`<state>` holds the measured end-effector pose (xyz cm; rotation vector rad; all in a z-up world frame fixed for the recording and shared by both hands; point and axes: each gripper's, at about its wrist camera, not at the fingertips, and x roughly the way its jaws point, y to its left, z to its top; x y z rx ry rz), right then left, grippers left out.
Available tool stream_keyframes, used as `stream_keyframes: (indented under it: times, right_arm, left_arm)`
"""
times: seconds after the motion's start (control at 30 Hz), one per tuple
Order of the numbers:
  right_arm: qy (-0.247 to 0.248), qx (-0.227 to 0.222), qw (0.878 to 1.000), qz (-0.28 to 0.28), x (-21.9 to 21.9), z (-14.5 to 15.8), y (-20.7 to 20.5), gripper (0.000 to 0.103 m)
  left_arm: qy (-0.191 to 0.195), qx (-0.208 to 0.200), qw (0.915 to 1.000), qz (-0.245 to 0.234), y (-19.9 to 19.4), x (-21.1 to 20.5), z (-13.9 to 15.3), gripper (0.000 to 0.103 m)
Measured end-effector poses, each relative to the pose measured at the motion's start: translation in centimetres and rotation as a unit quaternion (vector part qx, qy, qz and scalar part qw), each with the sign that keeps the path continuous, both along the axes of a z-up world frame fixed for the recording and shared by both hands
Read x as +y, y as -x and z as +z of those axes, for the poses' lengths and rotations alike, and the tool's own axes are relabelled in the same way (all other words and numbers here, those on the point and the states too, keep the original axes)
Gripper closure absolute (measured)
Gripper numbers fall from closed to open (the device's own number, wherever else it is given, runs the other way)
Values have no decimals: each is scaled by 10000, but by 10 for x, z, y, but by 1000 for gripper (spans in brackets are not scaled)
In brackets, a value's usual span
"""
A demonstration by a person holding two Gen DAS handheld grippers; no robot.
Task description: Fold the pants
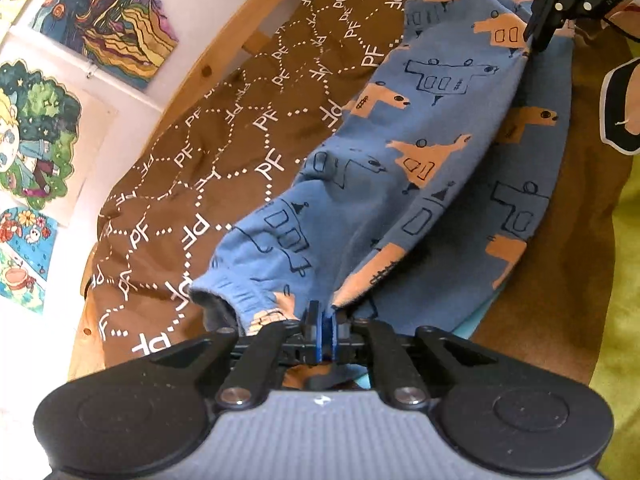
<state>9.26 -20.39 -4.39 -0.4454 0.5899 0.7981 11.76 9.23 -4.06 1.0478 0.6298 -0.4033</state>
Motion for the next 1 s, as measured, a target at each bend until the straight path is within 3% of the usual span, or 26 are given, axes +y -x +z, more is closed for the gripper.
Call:
stream_keyframes:
  times: [0.07, 0.2, 0.27, 0.4, 0.6, 0.63, 0.67, 0.73, 0.77, 0.83, 1.0]
  right_arm:
    - [-19, -92, 9999, -83, 0, -2, 2, 91]
    - [125, -309, 9994, -58, 2, -4, 5, 83]
    - [180, -407, 9990, -80, 3, -4, 6, 70]
    - [255, -508, 9984, -17, 5, -4, 8, 59]
    - [270, -485, 9985, 21, 6, -7, 9, 53]
    - [271, -489, 9984, 18, 6, -7, 9, 53]
    - [267, -490, 9984, 14, 6, -7, 9, 53]
    - [245, -490, 9985, -2, 6, -7, 8, 59]
    - [219, -517, 9984, -17, 5, -8, 9, 78]
    - [202, -543, 9983, -56, 6, -10, 9, 102]
    - [126, -470, 9988, 50, 5, -6, 12, 103]
  left_arm:
    - [9, -18, 10000, 34, 0, 1, -1, 94]
    - [-11, -52, 10000, 77, 1, 0, -2, 89]
    - [-44, -100, 9999, 61, 4, -1, -1, 82]
    - [-70, -136, 9999, -41, 12, -2, 1, 69]
    - [-169, -165, 9997, -61, 14, -3, -1, 69]
    - [-225, -183, 9995, -82, 14, -3, -2, 71]
    - [-325, -230, 9991, -106, 14, -4, -3, 79]
    - [-427, -384, 9983, -94, 14, -3, -5, 97]
    - [-426, -386, 9983, -76, 13, -3, -4, 100]
    - [-378, -443, 9983, -53, 12, -3, -3, 101]
    - [-518, -558, 9968, -262, 20, -2, 3, 101]
